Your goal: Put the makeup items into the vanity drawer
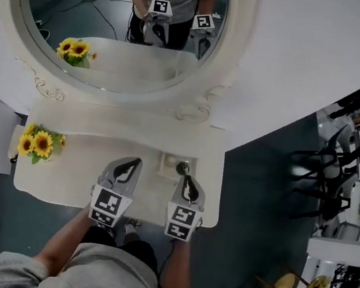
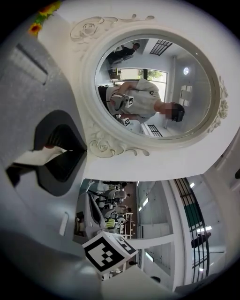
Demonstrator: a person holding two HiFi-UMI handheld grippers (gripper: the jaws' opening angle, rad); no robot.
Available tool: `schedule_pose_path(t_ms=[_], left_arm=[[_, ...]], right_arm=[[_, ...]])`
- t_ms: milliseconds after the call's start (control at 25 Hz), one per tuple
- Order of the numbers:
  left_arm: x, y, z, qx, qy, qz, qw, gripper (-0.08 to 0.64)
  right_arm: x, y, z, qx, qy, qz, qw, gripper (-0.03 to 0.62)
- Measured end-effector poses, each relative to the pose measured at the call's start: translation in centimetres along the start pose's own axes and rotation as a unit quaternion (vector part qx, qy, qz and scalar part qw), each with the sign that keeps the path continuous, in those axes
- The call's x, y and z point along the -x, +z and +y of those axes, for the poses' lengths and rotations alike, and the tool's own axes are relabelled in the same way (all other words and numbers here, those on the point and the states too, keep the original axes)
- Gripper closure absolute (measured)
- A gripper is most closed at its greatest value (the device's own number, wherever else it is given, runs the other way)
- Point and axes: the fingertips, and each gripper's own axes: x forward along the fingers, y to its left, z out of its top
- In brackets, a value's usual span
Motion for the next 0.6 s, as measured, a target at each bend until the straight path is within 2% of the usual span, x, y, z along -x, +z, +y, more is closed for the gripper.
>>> schedule_pose_path(t_ms=[240,600], left_arm=[[-3.4,-1.6,-1.3,0.007,-0.002,0.029,0.9995,0.549],[-6.2,-4.3,-2.0,0.012,-0.003,0.070,0.9975,0.549]], right_arm=[[-2.7,-2.7,-2.5,-0.015,0.007,0.031,0.999,0.560],[-6.1,-6.0,-3.8,-0.019,0.020,0.075,0.997,0.558]])
